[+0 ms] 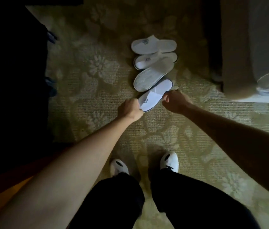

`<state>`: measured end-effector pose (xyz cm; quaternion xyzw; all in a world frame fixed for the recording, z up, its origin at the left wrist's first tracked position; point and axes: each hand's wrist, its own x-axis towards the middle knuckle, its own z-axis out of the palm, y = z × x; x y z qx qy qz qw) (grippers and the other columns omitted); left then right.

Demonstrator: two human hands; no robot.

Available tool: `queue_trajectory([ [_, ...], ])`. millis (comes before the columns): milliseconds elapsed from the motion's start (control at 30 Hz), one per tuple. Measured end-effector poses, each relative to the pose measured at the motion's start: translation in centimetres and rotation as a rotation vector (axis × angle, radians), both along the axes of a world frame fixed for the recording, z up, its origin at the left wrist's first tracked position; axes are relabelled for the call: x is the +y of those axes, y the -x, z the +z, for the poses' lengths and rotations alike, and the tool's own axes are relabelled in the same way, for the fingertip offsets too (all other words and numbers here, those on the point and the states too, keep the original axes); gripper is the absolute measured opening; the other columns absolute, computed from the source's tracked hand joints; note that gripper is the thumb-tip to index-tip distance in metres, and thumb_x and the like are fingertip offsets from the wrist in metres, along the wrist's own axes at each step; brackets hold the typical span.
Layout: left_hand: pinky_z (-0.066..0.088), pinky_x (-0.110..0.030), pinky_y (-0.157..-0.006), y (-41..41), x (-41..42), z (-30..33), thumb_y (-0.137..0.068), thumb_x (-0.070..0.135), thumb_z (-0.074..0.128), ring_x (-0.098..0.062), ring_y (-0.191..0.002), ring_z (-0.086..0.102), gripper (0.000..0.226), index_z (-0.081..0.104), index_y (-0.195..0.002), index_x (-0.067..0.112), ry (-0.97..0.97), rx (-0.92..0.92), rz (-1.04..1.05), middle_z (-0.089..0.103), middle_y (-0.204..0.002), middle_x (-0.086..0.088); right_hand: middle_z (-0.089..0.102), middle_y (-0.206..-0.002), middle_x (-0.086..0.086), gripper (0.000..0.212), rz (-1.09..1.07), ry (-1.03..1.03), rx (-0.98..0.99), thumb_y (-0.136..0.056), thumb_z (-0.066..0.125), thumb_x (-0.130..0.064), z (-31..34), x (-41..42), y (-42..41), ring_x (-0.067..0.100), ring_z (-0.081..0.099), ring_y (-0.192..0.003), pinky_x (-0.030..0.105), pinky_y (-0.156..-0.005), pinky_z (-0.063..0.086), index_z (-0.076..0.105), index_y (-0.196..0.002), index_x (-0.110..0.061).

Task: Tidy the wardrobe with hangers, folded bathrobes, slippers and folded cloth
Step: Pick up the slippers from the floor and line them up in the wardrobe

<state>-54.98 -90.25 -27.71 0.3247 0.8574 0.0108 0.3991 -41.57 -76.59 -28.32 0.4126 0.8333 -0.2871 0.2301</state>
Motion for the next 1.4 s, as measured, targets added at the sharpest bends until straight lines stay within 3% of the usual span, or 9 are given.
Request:
queue_trajectory([
  [167, 0.056, -0.042, -0.086, 1.2, 3.9, -14.4, -0.080, 0.025, 0.063, -0.035, -0.105, 0.067, 0.036, 0.069, -0.112, 0.008, 0.034, -0.021, -0.025, 0.069, -0.117, -0.017, 0.071, -0.111, 0.006, 0.023, 0.012, -0.044, 0.043, -0.085, 0.063, -0.025, -15.1, 3.6, 1.3, 0.029, 0.067, -0.101, 0.043, -0.089, 0.055, 0.070, -0.106, -0.020],
  [300, 0.047, -0.043, -0.103, 3.8, 7.3, -21.3, -0.079, 0.045, 0.075, -0.034, -0.131, 0.052, 0.088, 0.033, -0.151, 0.016, -0.021, 0.030, 0.015, 0.049, -0.146, -0.013, 0.066, -0.118, 0.005, 0.028, 0.109, -0.218, 0.069, -0.083, 0.065, -0.024, -22.4, 6.9, 2.7, 0.030, 0.063, -0.110, 0.043, -0.091, 0.053, 0.067, -0.111, -0.020],
  [533, 0.050, -0.041, -0.103, 4.1, 10.6, -27.2, -0.075, 0.060, 0.076, -0.033, -0.134, 0.048, 0.114, 0.020, -0.155, 0.000, 0.026, 0.016, -0.146, 0.036, -0.155, -0.017, 0.055, -0.130, 0.006, 0.046, 0.272, -0.451, 0.222, -0.082, 0.072, -0.020, -25.5, 12.3, 7.0, 0.030, 0.055, -0.118, 0.041, -0.086, 0.051, 0.061, -0.126, -0.020],
  [733, 0.028, -0.043, -0.118, 1.8, 8.6, -27.8, -0.066, 0.069, 0.079, -0.034, -0.150, 0.020, 0.136, 0.004, -0.157, 0.001, -0.028, 0.046, -0.198, 0.009, -0.164, -0.019, 0.043, -0.145, 0.007, 0.077, 0.365, -0.353, 0.199, -0.073, 0.081, -0.031, -27.3, 12.2, 10.0, 0.031, 0.040, -0.133, 0.042, -0.102, 0.041, 0.047, -0.142, -0.020],
  [867, 0.041, -0.046, -0.104, 0.3, 7.6, -29.3, -0.053, 0.071, 0.084, -0.033, -0.137, 0.031, 0.131, 0.025, -0.147, 0.002, -0.073, 0.246, -0.335, 0.027, -0.148, -0.017, 0.013, -0.162, 0.008, 0.123, 0.675, -0.316, -0.030, -0.061, 0.089, -0.050, -28.2, 13.1, 13.0, 0.033, 0.017, -0.147, 0.053, -0.115, 0.026, 0.017, -0.157, -0.023],
  [967, 0.046, -0.042, -0.093, 0.6, 7.2, -30.1, -0.054, 0.069, 0.084, -0.030, -0.124, 0.038, 0.114, 0.038, -0.135, 0.003, -0.143, 0.332, -0.441, 0.038, -0.134, -0.013, 0.009, -0.164, 0.012, 0.138, 0.785, -0.356, -0.099, -0.053, 0.089, -0.060, -28.9, 14.0, 13.9, 0.033, 0.012, -0.150, 0.051, -0.119, 0.020, 0.009, -0.158, -0.021],
  [1267, 0.039, -0.043, -0.099, -0.6, 7.0, -30.0, -0.059, 0.071, 0.080, -0.029, -0.126, 0.035, 0.129, 0.023, -0.147, -0.003, -0.104, 0.414, -0.534, 0.031, -0.143, -0.016, 0.031, -0.154, 0.016, 0.119, 0.587, -0.380, 0.053, -0.060, 0.080, -0.068, -29.0, 12.8, 11.0, 0.038, 0.032, -0.140, 0.049, -0.114, 0.031, 0.024, -0.156, -0.026],
  [1333, 0.038, -0.044, -0.106, 0.2, 7.0, -30.6, -0.057, 0.065, 0.085, -0.031, -0.133, 0.031, 0.132, 0.017, -0.150, -0.001, -0.058, 0.419, -0.605, 0.025, -0.148, -0.017, 0.043, -0.150, 0.017, 0.096, 0.457, -0.298, 0.114, -0.073, 0.078, -0.054, -28.4, 12.3, 11.0, 0.036, 0.042, -0.135, 0.043, -0.110, 0.038, 0.035, -0.153, -0.024],
  [1400, 0.031, -0.050, -0.114, 2.1, 7.0, -30.6, -0.058, 0.054, 0.089, -0.033, -0.143, 0.021, 0.138, 0.006, -0.156, 0.004, 0.027, 0.414, -0.752, 0.013, -0.158, -0.016, 0.062, -0.130, 0.017, 0.061, 0.334, -0.201, 0.182, -0.084, 0.073, -0.033, -27.1, 12.3, 11.1, 0.030, 0.059, -0.115, 0.033, -0.090, 0.045, 0.055, -0.141, -0.020],
])
